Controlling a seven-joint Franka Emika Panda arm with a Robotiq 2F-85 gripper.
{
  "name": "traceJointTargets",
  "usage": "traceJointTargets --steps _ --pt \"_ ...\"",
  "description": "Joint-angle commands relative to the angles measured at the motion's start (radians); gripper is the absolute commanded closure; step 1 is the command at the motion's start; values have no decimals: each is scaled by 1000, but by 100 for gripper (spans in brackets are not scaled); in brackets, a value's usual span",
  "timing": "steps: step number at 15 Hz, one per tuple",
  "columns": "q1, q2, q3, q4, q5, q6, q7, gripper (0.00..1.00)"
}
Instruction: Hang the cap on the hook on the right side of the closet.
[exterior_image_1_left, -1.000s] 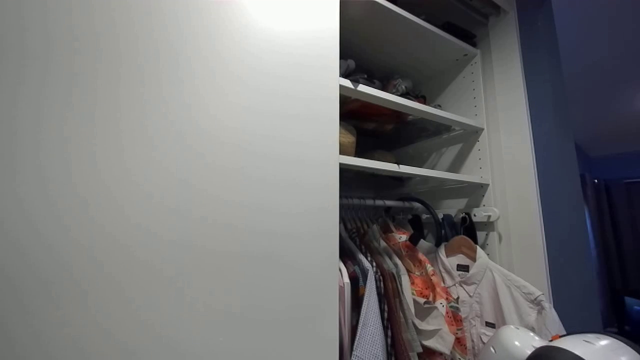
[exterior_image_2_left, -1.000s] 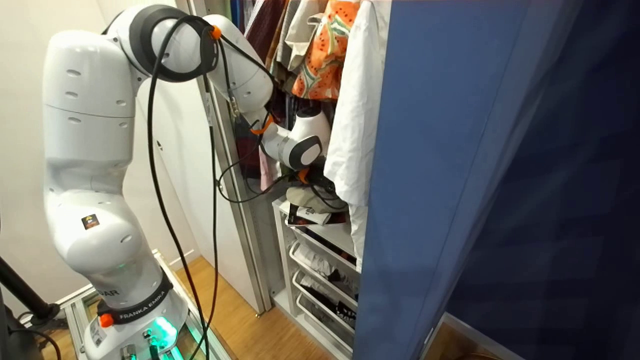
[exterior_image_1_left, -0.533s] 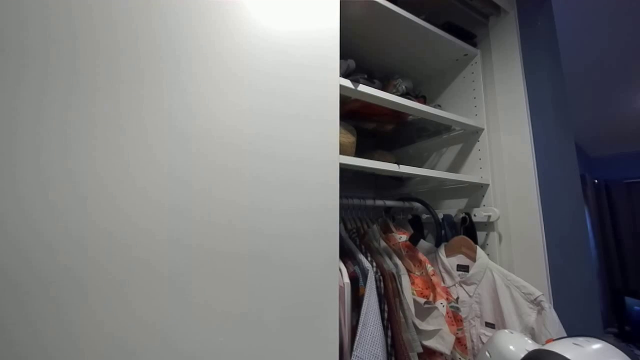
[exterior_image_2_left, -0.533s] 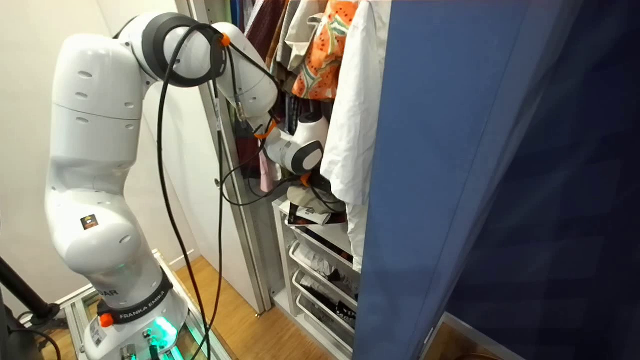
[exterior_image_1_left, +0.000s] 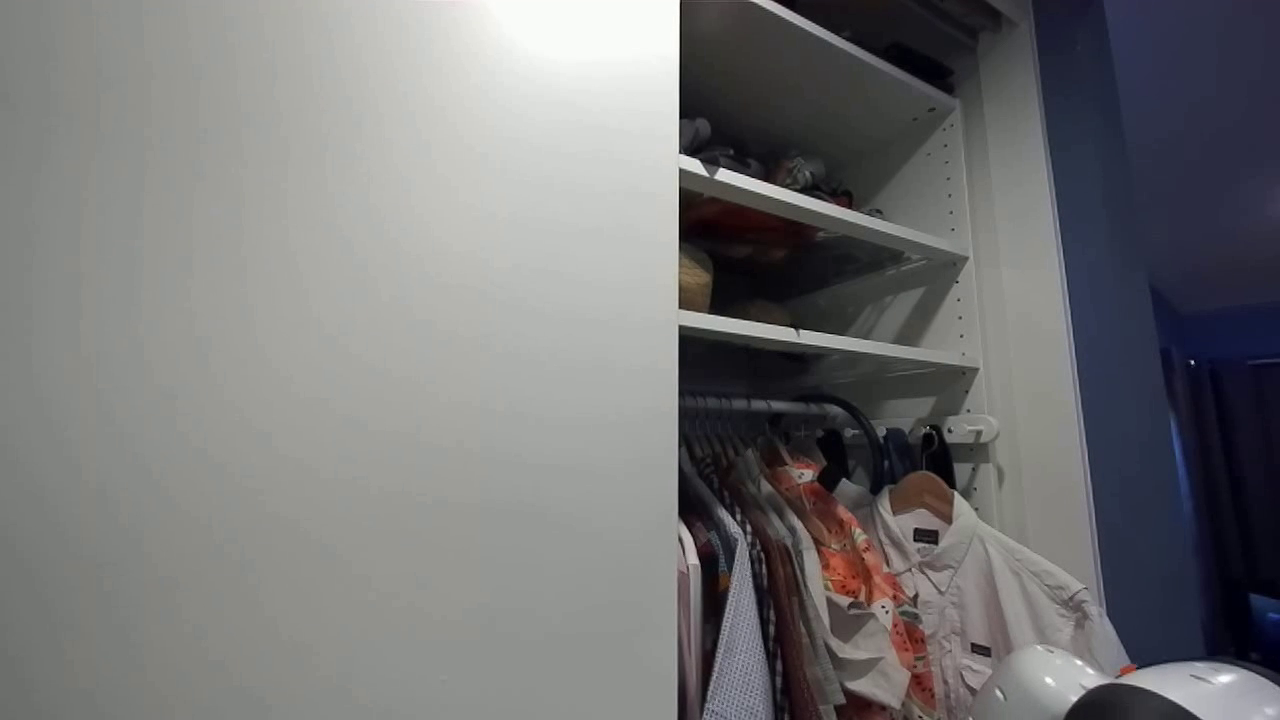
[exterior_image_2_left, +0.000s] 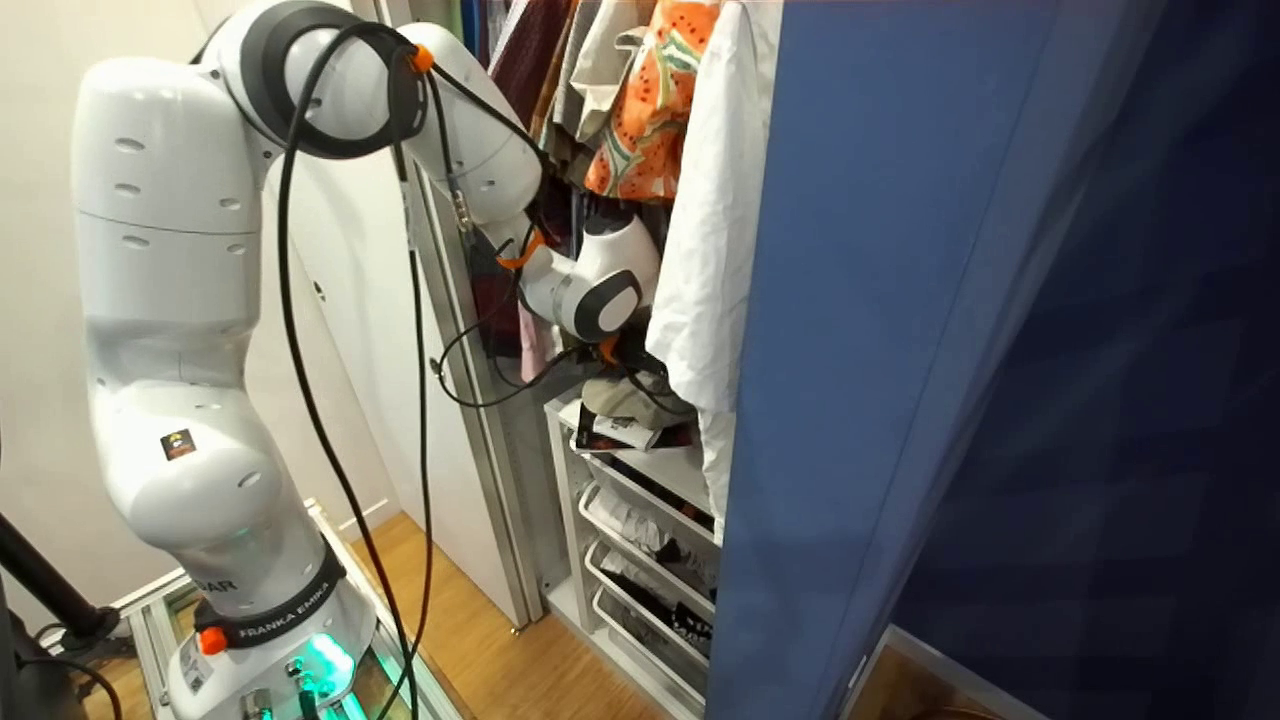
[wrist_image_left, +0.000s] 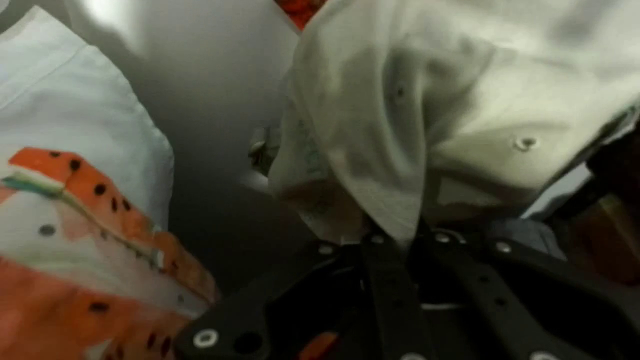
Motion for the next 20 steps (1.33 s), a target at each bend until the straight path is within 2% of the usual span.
traceJointTargets --steps 1,4,6,7,8,10,11,12,15,16,17,18,19,20 --pt "-86 -181 92 -160 32 80 -54 97" --pt "-164 -324 193 -315 50 169 -77 97" --pt "-178 -406 237 -426 42 253 -38 97" --pt "-167 -444 251 -480 22 303 -9 97" --pt "-70 -488 179 -533 13 348 19 97" --pt "-41 -593 171 -646 9 430 24 97" --pt "-82 -516 218 -517 37 407 -14 97" --pt "-90 -557 232 -545 70 423 -29 97" --pt "-158 -631 264 -514 179 432 -68 97" --pt "-154 -647 252 -501 184 420 -74 97" --pt "-139 -669 230 -493 166 385 -80 97" --pt "-74 -694 173 -488 77 301 -31 97" --pt "1 -717 105 -483 37 226 -30 97" --pt "32 -749 70 -482 24 151 -52 97"
